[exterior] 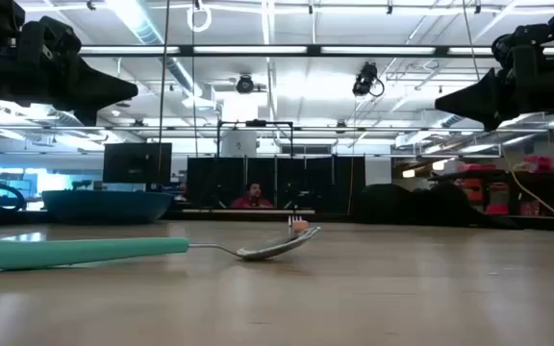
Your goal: Set table place
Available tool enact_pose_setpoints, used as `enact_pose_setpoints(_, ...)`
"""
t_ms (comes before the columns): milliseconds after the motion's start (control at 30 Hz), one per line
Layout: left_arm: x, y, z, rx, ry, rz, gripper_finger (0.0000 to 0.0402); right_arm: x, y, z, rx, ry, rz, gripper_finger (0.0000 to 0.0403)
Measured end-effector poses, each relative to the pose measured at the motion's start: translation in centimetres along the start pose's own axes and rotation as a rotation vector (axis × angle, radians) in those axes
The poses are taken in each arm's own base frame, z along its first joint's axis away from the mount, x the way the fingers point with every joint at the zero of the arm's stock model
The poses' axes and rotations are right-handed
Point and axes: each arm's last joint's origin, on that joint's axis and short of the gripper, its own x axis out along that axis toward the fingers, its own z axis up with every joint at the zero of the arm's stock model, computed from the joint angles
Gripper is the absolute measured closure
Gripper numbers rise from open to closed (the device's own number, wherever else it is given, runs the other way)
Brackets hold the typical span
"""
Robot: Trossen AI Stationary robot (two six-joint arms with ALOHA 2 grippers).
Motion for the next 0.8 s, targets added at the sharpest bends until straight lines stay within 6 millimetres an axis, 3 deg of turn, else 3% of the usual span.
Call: enact_pose_setpoints(800,0.00,0.00,0.01,0.000,0.000,0.000,0.0367,0.00,0.00,0.00,0.000,0.000,0.000,0.0357)
